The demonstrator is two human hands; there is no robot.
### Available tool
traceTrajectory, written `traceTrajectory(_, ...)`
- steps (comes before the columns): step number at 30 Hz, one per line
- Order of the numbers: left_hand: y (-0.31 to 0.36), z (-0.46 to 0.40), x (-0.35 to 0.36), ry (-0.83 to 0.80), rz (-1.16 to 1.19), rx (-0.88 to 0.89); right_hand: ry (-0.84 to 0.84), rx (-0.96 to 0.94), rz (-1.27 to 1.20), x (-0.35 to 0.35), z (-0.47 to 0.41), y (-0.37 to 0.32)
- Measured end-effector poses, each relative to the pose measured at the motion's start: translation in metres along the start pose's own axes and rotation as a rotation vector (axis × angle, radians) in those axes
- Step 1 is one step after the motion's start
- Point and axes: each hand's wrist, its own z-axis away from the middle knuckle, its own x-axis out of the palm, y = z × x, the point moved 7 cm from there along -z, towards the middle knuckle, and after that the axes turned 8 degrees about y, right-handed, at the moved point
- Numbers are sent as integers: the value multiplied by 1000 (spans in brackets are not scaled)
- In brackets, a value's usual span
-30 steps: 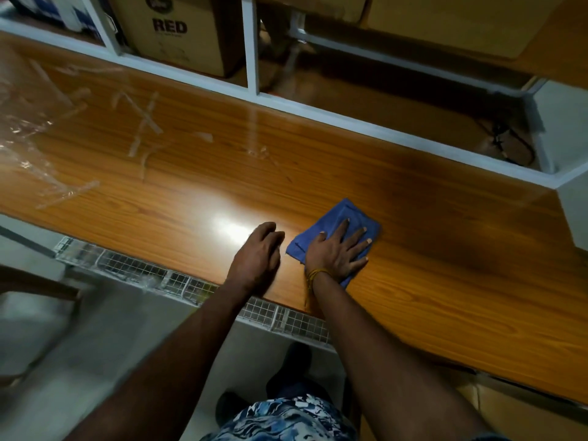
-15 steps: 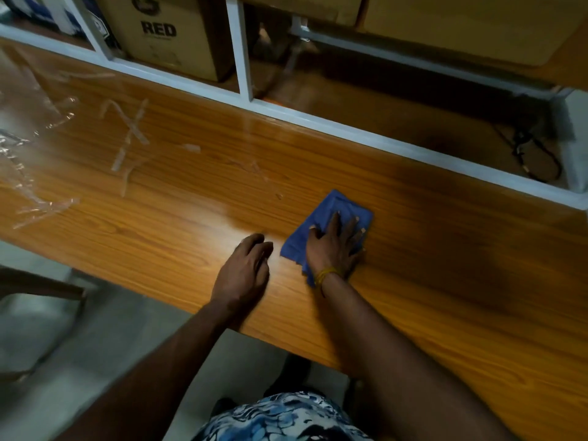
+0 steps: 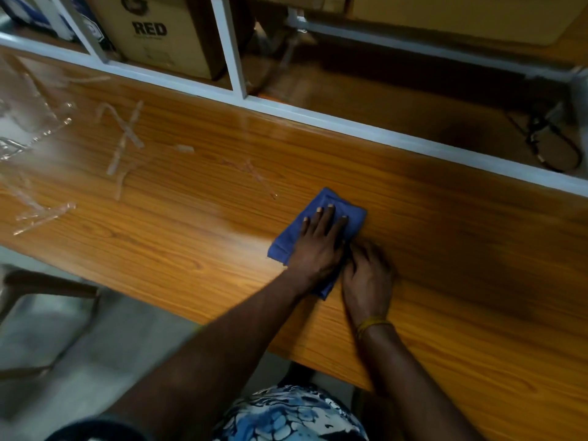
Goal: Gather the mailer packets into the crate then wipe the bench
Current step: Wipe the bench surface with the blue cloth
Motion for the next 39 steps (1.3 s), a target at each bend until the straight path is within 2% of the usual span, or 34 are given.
traceTrajectory(3, -12, 1, 1, -7, -102, 57, -27, -28, -12, 6, -2, -6)
traceTrajectory(9, -42, -21, -15, 43, -128, 121, -246, -42, 58, 28, -19, -22)
traceTrajectory(12, -57, -42, -16, 42, -141, 95, -246, -69, 81, 33, -26, -30)
traceTrajectory(18, -101, -83, -32, 160, -125, -122, -299, -78, 114, 43, -32, -39)
traceTrajectory(22, -123, -80, -44, 246, -157, -310, -288, -91, 135, 44, -31, -40)
traceTrajectory(28, -140, -5, -67, 375, -250, -565, -338, -83, 122, 42, -31, -43)
traceTrajectory(33, -146, 74, -80, 406, -262, -716, -388, -77, 85, 39, -27, -53)
traceTrajectory(36, -147, 114, -86, 442, -291, -779, -404, -112, 93, 37, -15, -67)
traceTrajectory(39, -149, 136, -85, 396, -289, -751, -436, -170, 77, 38, -1, -80)
